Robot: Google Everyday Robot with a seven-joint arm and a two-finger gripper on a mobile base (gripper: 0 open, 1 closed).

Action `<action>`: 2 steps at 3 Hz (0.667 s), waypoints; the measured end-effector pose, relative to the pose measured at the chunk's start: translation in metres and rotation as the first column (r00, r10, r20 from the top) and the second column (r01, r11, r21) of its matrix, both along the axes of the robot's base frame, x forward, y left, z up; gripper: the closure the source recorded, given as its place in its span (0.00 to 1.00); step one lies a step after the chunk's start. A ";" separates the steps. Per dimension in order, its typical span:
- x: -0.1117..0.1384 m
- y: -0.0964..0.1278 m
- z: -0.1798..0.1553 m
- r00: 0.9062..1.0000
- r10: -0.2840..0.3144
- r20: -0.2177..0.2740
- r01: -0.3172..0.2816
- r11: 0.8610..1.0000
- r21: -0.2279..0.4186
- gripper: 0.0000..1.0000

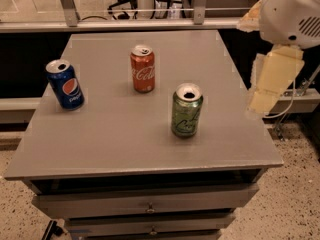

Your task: Move green can near coke can

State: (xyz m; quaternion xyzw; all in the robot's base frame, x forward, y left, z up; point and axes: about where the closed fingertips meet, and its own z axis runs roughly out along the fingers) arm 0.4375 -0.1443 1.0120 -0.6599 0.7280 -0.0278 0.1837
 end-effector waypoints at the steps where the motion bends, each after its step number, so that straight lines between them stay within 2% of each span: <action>1: 0.002 0.043 0.001 0.996 0.094 -0.002 -0.094 0.996 0.011 0.00; 2: 0.011 0.072 -0.015 0.980 0.197 -0.024 -0.196 0.980 0.027 0.00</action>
Offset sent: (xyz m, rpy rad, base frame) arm 0.0229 0.1007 -0.0475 0.0299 0.0969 0.3421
